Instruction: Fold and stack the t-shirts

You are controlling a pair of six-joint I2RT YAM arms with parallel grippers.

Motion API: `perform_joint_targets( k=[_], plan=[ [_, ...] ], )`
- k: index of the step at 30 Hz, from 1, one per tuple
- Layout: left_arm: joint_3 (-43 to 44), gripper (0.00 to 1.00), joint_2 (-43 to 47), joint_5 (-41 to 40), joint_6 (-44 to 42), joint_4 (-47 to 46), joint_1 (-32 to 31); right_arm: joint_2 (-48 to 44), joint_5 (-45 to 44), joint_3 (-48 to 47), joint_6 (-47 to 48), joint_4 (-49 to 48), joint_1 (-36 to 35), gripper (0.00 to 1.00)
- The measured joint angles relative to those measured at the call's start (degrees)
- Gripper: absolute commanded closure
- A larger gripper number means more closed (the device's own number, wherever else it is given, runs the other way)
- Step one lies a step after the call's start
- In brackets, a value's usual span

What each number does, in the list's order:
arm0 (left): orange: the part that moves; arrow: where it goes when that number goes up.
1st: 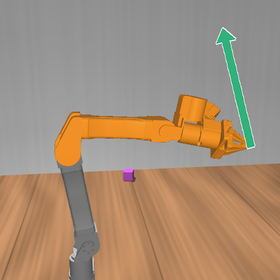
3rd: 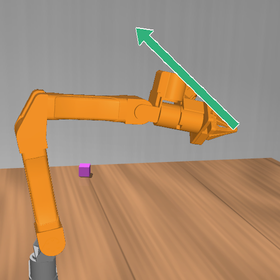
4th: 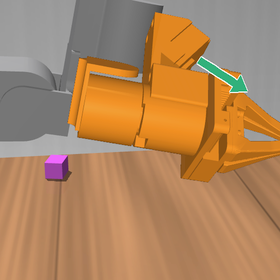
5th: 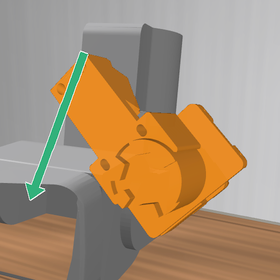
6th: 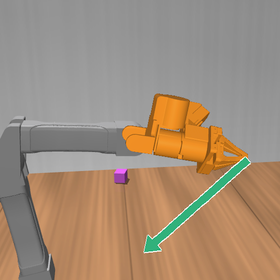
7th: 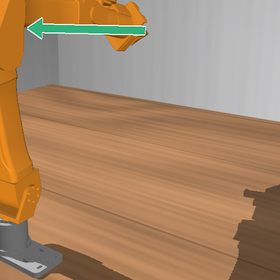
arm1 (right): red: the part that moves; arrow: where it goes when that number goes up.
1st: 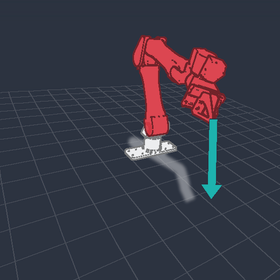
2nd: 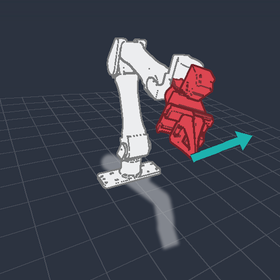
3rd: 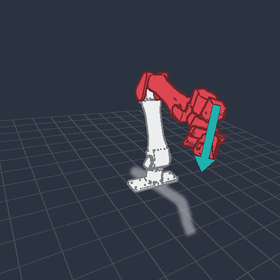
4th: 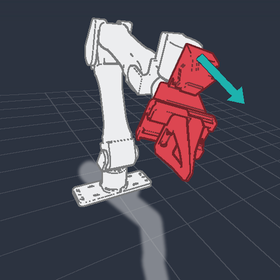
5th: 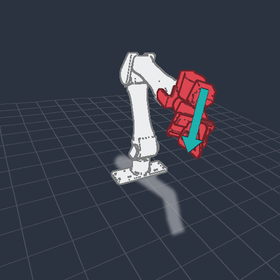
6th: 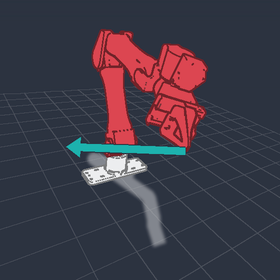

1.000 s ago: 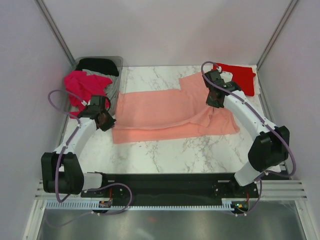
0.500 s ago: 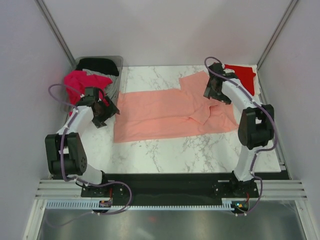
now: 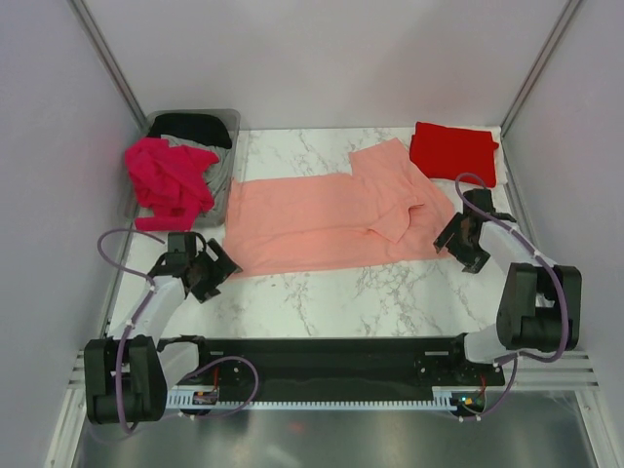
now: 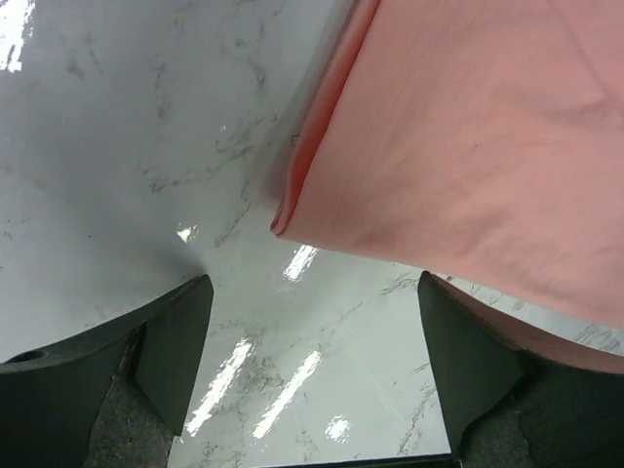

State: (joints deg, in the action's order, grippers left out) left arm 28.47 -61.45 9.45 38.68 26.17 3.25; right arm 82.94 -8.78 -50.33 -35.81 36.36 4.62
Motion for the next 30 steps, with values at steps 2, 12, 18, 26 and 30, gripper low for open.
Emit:
perform_joint_targets(
  k=[2, 12, 18, 26, 30],
  plan=[
    [-1.7, 0.09, 0.0, 0.3, 0.6, -1.6, 0.0, 1.9, 1.4, 0.9, 0.3, -1.7, 1.4, 0.19],
    [-4.5, 0.24, -0.5, 1.3, 2.6, -11.9, 0.0, 7.6, 6.4, 0.4, 2.9, -9.5, 6.3, 0.41],
    [-4.5, 0.51, -4.9, 1.2, 4.0, -17.3, 0.0, 8.6, 7.8, -0.1, 3.2, -11.4, 7.2, 0.67],
    [-3.1, 0.98, -9.3, 1.2, 5.3, -18.6, 0.0, 9.2, 8.9, -0.3, 3.4, -12.6, 7.2, 1.0],
    [3.0, 0.98, -8.9, 1.2, 5.2, -12.0, 0.0, 8.9, 9.1, -2.6, 3.5, -9.5, 7.2, 1.0]
  ],
)
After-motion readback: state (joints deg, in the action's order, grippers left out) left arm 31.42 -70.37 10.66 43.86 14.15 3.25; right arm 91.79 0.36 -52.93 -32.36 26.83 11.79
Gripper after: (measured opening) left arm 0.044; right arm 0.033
